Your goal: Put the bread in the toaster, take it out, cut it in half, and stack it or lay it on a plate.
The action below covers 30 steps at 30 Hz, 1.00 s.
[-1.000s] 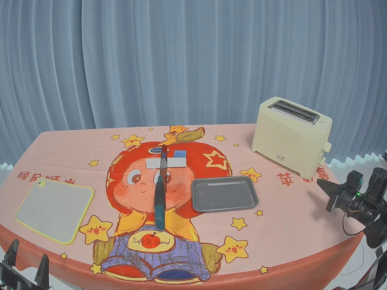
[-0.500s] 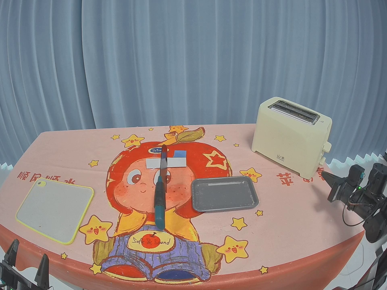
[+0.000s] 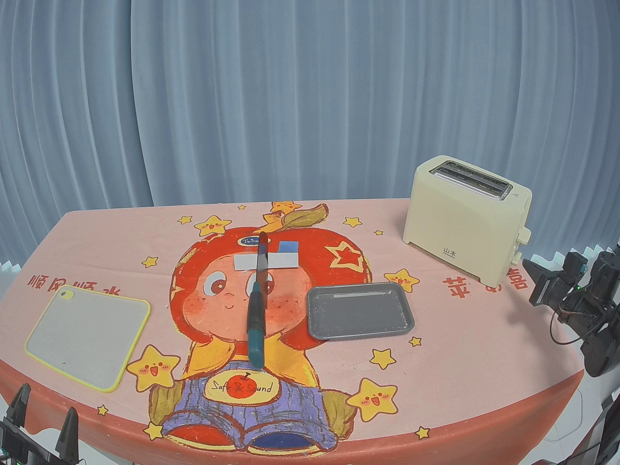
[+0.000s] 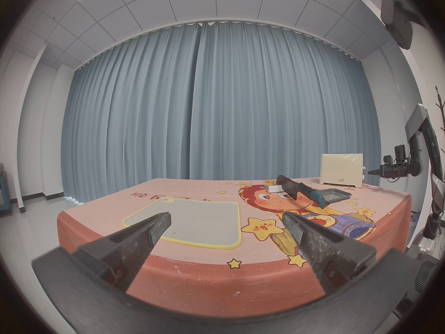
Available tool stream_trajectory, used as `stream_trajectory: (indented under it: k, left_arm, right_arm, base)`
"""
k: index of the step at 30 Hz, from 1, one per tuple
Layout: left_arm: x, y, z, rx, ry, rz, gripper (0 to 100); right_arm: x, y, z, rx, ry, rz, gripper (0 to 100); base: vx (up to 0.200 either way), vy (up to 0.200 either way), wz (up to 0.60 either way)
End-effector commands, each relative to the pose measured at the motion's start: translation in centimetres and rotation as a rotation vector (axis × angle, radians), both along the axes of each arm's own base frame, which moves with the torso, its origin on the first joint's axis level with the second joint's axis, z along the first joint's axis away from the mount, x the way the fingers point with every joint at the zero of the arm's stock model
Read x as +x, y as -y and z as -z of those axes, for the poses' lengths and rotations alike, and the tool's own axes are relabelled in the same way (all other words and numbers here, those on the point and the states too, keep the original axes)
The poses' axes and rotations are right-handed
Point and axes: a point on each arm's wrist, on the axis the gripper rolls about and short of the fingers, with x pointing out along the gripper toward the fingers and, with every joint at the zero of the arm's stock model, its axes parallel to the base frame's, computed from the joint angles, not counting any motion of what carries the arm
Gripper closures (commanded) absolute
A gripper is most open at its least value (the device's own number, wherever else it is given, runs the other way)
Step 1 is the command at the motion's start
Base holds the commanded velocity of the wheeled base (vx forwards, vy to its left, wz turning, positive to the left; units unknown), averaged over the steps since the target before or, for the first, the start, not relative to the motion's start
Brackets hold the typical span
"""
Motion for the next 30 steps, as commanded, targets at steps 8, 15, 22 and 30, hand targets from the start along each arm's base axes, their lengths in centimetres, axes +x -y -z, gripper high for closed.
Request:
stream_trajectory:
  k: [8, 15, 22, 30]
  left_arm:
    - [0.0, 0.0, 0.5, 0.0, -0.001, -0.001, 0]
    - [0.0, 0.0, 0.5, 0.0, -0.001, -0.001, 0]
    - [0.0, 0.0, 0.5, 0.0, -0.001, -0.001, 0]
    - [0.0, 0.0, 0.5, 0.0, -0.001, -0.001, 0]
  right_arm:
    - [0.7, 0.5, 0.9, 0.03, -0.028, -0.013, 100]
    - [0.7, 0.5, 0.9, 0.057, -0.031, -0.028, 100]
    - [1.2, 0.5, 0.7, 0.052, -0.011, -0.021, 100]
    - [2.4, 0.3, 0.9, 0.047, -0.004, -0.03, 100]
  base:
    - [0.0, 0.0, 0.0]
    - [0.0, 0.0, 0.0]
    - [0.0, 0.0, 0.0]
    - [0.0, 0.0, 0.0]
